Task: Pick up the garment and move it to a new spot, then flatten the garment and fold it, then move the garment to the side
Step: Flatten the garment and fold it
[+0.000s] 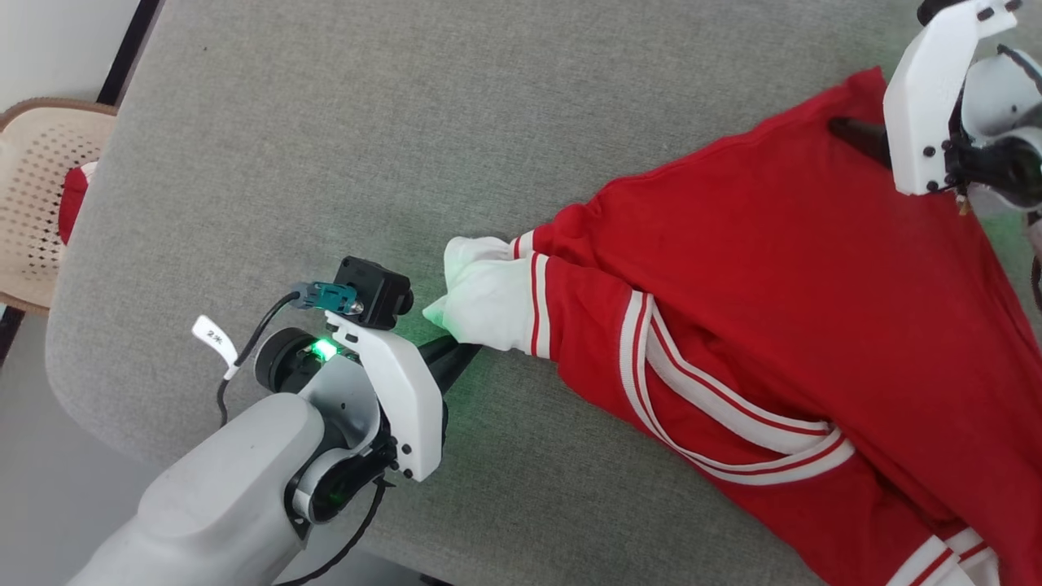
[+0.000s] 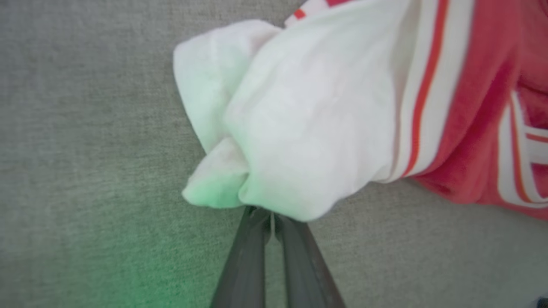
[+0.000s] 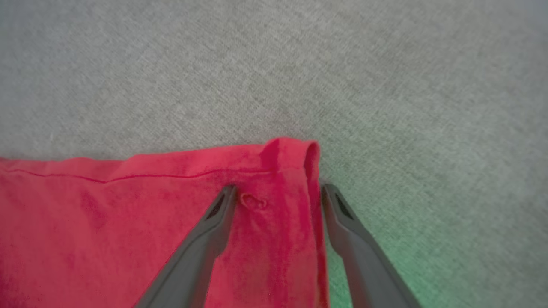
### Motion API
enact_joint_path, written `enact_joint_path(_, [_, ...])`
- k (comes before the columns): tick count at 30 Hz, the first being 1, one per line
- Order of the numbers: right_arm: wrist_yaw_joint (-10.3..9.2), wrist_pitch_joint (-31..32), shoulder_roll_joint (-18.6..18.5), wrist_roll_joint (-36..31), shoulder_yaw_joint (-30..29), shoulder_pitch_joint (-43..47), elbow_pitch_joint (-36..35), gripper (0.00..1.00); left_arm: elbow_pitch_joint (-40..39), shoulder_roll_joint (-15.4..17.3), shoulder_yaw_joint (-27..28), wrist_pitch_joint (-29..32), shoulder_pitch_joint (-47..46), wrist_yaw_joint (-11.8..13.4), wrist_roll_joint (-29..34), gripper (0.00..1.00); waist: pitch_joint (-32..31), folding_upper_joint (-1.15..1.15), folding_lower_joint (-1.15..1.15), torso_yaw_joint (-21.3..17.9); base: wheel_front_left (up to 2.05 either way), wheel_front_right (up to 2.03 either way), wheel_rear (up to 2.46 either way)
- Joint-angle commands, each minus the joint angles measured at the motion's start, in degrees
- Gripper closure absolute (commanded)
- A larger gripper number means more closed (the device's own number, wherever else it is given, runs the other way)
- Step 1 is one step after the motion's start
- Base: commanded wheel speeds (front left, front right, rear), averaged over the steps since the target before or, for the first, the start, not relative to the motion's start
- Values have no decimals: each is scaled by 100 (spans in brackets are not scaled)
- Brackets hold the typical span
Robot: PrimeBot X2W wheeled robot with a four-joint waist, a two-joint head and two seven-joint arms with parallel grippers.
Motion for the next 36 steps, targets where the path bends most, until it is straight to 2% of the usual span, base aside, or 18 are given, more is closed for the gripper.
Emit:
enact_joint_path(1, [2,319,145,129,310,323,312,0,196,12,-49,9,-1,-4,-16,100,30,0,0,34,0,0,0])
enact_joint_path(4, [19,743,133,280,714,418,484,0,345,-56,-55,-26,-24,-67,-30,100,37,0,0,49,0,0,0])
enact_joint_path(5, [21,868,122,352,843,454,460,36,391,-79,-57,-36,-40,-84,-28,100,36,0,0,49,0,0,0])
enact_joint_path(6, [21,905,84,411,907,456,467,98,432,-98,-58,-38,-61,-100,-30,100,32,0,0,43,0,0,0])
enact_joint_path(11, [13,500,-177,495,1069,177,293,100,572,-74,-2,-22,-172,-204,-101,100,-66,0,0,-90,0,0,0])
enact_joint_path(18, [-1,-55,-451,689,1114,-79,-36,100,520,191,156,131,-402,-221,-172,100,-309,0,0,-407,0,0,0])
enact_joint_path(27, [-1,-698,-794,944,1122,-250,-655,100,274,836,532,590,-1109,-115,-206,100,-721,0,0,-1048,0,0,0])
enact_joint_path(36, [-1,-1028,-980,1021,797,-352,-1026,100,327,1138,733,1201,-2157,-230,-115,100,-1062,0,0,-1615,0,0,0])
